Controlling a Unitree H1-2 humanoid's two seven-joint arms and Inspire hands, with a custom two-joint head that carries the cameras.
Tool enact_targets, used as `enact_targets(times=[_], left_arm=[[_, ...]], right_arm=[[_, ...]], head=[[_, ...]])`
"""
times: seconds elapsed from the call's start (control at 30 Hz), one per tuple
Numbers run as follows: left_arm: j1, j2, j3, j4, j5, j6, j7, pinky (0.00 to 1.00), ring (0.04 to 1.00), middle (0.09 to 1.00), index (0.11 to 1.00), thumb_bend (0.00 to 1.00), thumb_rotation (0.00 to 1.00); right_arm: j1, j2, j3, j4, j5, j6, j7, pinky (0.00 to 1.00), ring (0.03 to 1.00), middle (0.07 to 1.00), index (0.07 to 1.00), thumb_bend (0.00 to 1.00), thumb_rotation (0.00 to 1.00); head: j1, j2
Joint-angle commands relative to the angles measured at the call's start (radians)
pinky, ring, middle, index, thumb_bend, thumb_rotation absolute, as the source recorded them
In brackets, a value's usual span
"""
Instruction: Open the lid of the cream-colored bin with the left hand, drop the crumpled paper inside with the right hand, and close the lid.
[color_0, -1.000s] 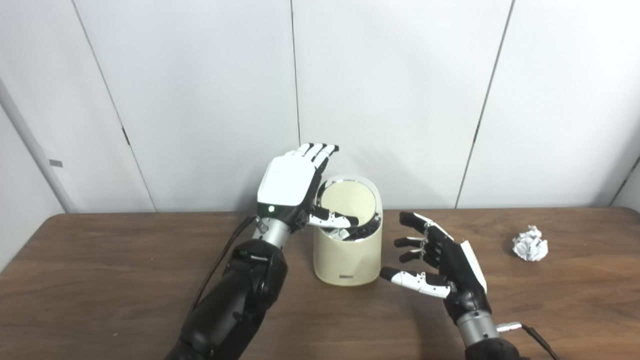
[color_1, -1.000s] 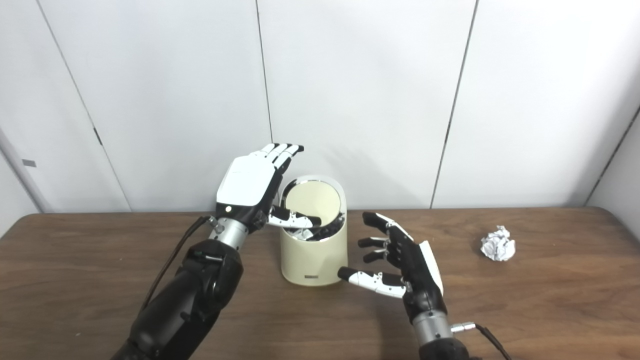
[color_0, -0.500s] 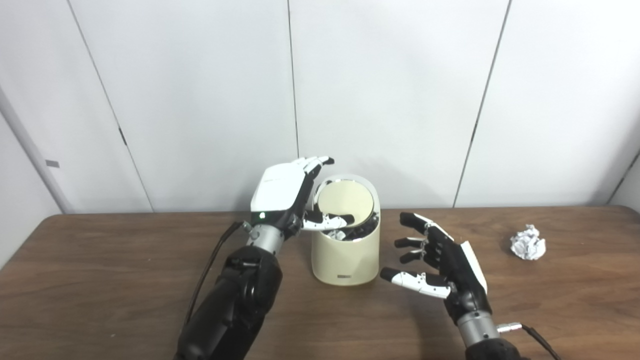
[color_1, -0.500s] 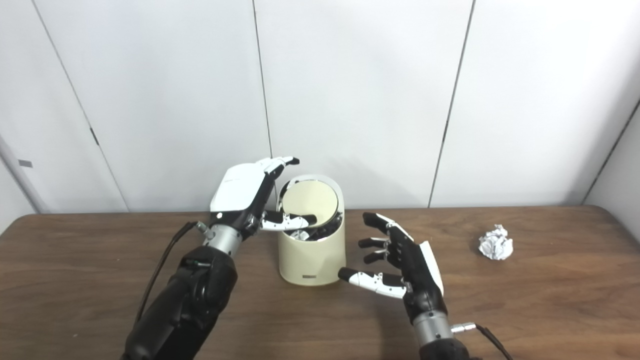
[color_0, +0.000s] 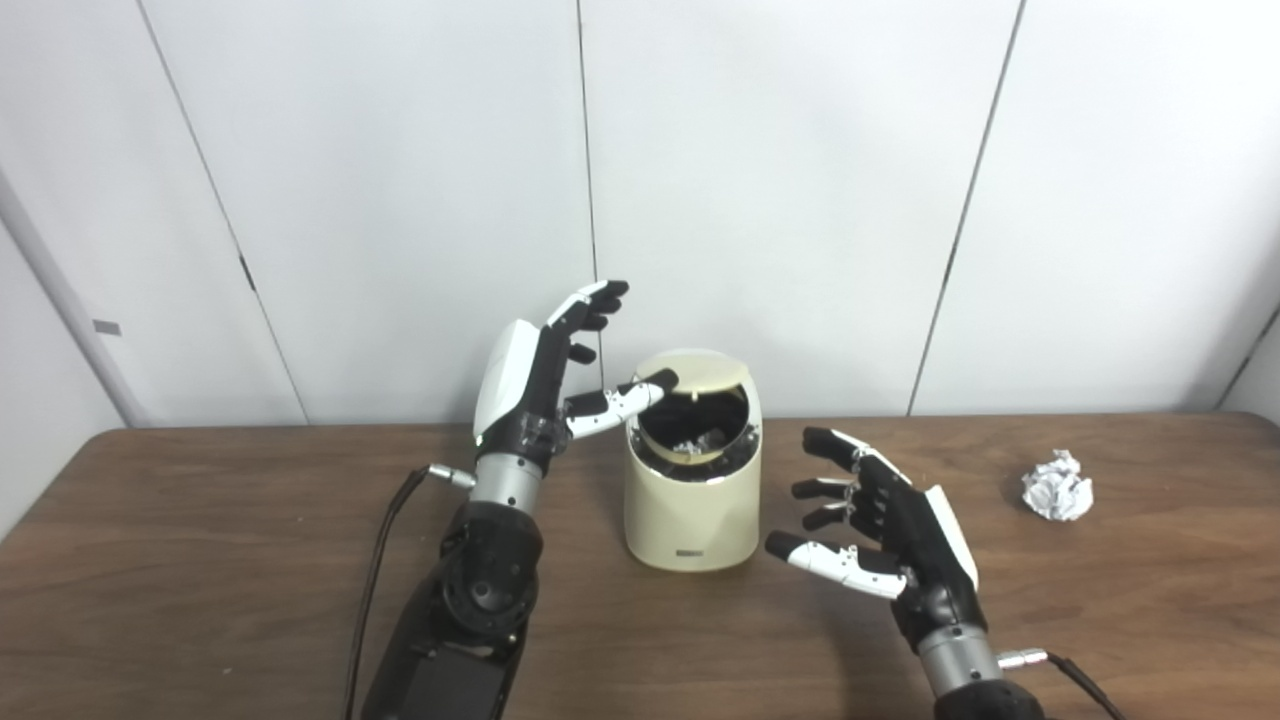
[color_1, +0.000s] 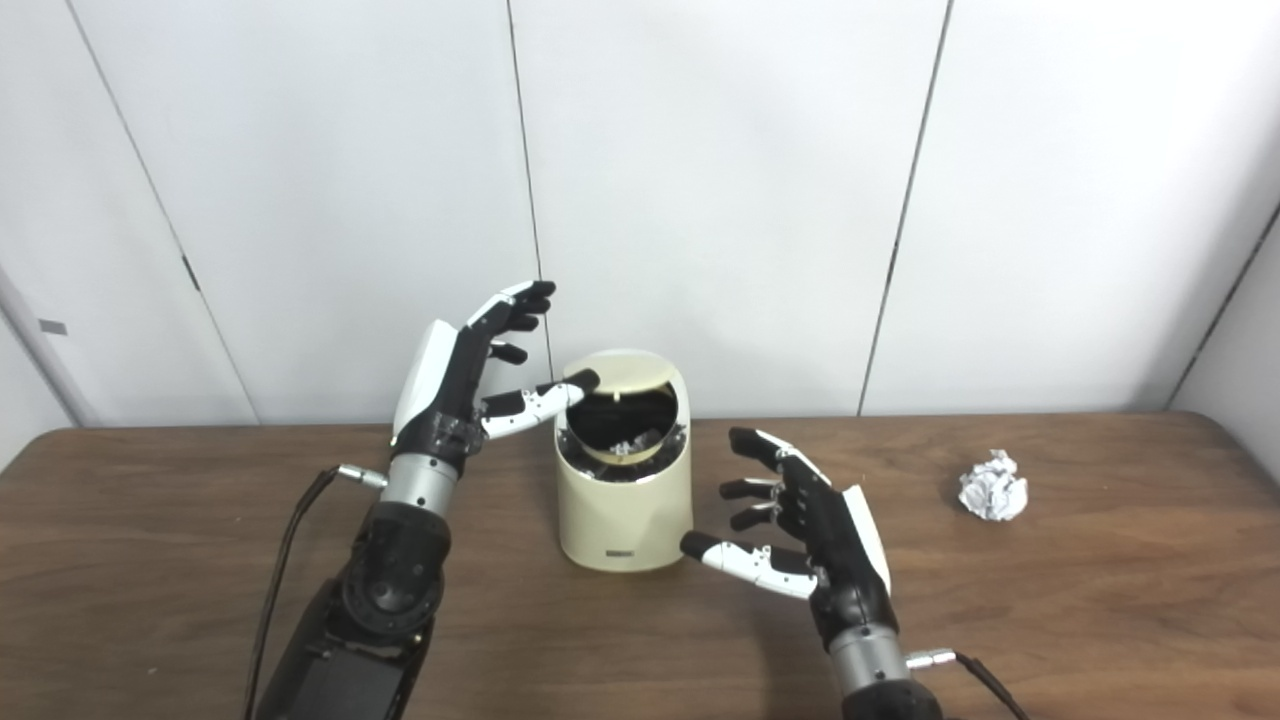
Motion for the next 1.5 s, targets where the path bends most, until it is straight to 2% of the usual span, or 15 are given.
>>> enact_targets(times=[0.0, 0.17, 0.33, 0.5, 0.67, 0.93, 1.03, 1.3, 1.47], left_arm=[[-0.011, -0.005, 0.023, -0.06, -0.044, -0.041, 0.019, 0.67, 0.804, 0.822, 0.868, 0.68, 0.25], [0.049, -0.007, 0.048, -0.115, -0.09, -0.011, 0.001, 0.65, 0.807, 0.825, 0.865, 0.69, 0.3], [0.111, -0.008, 0.071, -0.152, -0.141, 0.01, -0.012, 0.7, 0.814, 0.833, 0.869, 0.68, 0.31], [0.163, 0.006, 0.074, -0.16, -0.158, 0.005, -0.019, 0.75, 0.82, 0.84, 0.884, 0.7, 0.4], [0.209, 0.023, 0.073, -0.168, -0.171, 0.013, -0.039, 0.79, 0.847, 0.862, 0.908, 0.71, 0.37], [0.257, 0.044, 0.071, -0.142, -0.215, -0.028, -0.071, 0.82, 0.874, 0.885, 0.929, 0.77, 0.4], [0.271, 0.056, 0.068, -0.124, -0.226, -0.054, -0.085, 0.85, 0.885, 0.888, 0.935, 0.78, 0.37], [0.294, 0.052, 0.066, -0.097, -0.263, -0.089, -0.097, 0.78, 0.868, 0.885, 0.928, 0.81, 0.31], [0.303, 0.046, 0.058, -0.088, -0.261, -0.1, -0.099, 0.81, 0.859, 0.88, 0.923, 0.81, 0.3]], right_arm=[[-0.029, -0.001, -0.011, -0.026, 0.002, -0.028, -0.009, 0.52, 0.652, 0.814, 0.774, 0.72, 0.21], [-0.036, -0.01, -0.015, -0.023, -0.01, -0.022, -0.011, 0.54, 0.645, 0.808, 0.775, 0.71, 0.2], [-0.038, -0.017, -0.02, -0.014, -0.005, -0.035, -0.009, 0.53, 0.641, 0.804, 0.769, 0.72, 0.2], [-0.036, -0.011, -0.025, -0.006, -0.007, -0.044, -0.018, 0.54, 0.643, 0.791, 0.768, 0.71, 0.23], [-0.034, -0.008, -0.025, -0.004, -0.009, -0.04, -0.019, 0.56, 0.65, 0.789, 0.773, 0.7, 0.22], [-0.033, -0.01, -0.025, -0.002, 0.001, -0.041, -0.011, 0.56, 0.652, 0.792, 0.77, 0.71, 0.21], [-0.033, -0.014, -0.024, 0.001, -0.002, -0.042, -0.01, 0.56, 0.65, 0.792, 0.77, 0.72, 0.2], [-0.03, -0.018, -0.024, 0.001, 0.008, -0.043, -0.003, 0.56, 0.636, 0.79, 0.761, 0.74, 0.18], [-0.024, -0.015, -0.034, -0.006, 0.047, -0.041, 0.006, 0.53, 0.647, 0.8, 0.767, 0.74, 0.16]], head=[[0.001, 0.001], [0.003, 0.0], [0.009, -0.001], [0.011, 0.0], [0.013, 0.001], [0.013, 0.001], [0.009, 0.0], [-0.01, -0.002], [-0.005, 0.0]])
